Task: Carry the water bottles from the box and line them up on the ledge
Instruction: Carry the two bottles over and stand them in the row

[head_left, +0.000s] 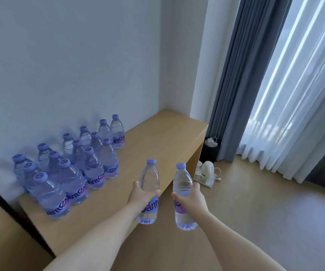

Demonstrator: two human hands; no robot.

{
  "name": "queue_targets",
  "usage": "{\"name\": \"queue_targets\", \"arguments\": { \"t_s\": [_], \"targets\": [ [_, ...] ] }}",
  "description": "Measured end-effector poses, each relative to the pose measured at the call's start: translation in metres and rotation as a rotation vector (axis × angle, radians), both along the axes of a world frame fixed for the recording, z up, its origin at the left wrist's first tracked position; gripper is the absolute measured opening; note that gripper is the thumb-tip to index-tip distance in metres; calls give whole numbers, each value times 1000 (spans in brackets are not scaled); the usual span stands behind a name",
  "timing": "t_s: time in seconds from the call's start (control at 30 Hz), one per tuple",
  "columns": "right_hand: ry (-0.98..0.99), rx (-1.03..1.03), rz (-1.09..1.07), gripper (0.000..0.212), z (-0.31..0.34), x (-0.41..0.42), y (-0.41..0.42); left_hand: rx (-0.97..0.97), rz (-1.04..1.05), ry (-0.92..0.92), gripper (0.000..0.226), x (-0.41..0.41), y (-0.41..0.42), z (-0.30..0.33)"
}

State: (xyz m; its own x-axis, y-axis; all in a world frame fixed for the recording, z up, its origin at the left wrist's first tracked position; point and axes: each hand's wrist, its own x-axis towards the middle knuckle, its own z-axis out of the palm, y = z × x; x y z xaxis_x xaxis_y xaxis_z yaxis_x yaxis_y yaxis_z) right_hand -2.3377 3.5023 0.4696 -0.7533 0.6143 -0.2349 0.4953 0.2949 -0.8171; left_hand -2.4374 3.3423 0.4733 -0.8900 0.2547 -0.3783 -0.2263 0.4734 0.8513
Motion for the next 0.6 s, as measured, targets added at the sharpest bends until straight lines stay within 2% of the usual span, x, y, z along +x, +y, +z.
{"name": "queue_targets", "arguments": {
  "t_s": [0.13, 0.23, 0.4, 0.5, 0.6],
  "targets": [
    [-49, -92, 143, 68, 11, -48, 55, 151, 111, -74, 67, -34, 42, 1],
    [-76, -132, 230, 80, 20, -83, 84, 248, 171, -119, 62, -58, 65, 0],
    [-75, -205, 343, 81, 20, -142, 108, 209, 240, -118, 55, -99, 84, -5],
    [-114, -165, 419, 82, 16, -188, 116, 223, 293, -114, 56, -135, 91, -13],
    [-129, -132, 483, 74, 11, -229, 118, 239, 338, -81, 57, -170, 91, -19]
  ]
}}
